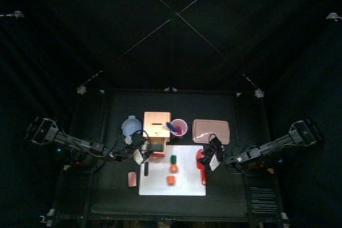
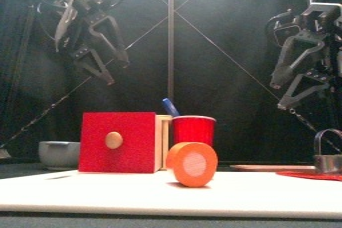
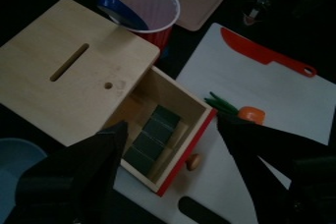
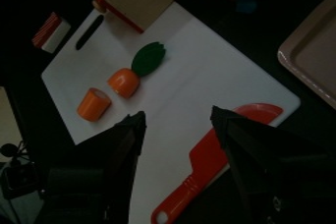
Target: Grasp salmon sushi
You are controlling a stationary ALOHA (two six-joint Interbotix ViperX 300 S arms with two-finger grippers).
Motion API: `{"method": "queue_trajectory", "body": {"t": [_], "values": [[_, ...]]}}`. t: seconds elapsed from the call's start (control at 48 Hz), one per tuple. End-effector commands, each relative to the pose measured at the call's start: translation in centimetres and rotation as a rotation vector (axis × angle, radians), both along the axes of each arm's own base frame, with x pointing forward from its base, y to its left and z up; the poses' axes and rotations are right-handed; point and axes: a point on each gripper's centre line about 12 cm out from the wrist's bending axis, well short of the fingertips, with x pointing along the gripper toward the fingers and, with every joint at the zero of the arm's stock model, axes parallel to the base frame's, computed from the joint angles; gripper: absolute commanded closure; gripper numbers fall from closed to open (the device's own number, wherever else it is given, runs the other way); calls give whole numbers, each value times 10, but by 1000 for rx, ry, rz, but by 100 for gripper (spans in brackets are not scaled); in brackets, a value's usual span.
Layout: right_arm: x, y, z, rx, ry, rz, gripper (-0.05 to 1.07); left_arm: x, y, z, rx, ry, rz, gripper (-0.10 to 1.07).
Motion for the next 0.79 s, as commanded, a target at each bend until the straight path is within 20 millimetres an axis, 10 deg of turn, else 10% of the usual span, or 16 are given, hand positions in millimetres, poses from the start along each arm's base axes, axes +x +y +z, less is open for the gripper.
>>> {"method": "queue_trajectory", "body": {"t": [0.0,0.229,0.771], "values": [[3,0,8,-2,-26,4,13,1,5,17,-6,-11,79,-5],[5,-1,10,-6,-33,0,13,-33,-4,3,-271,290,430,-5],[6,-2,10,-26,-42,32,13,-35,-115,-77,-773,458,567,-6]]}}
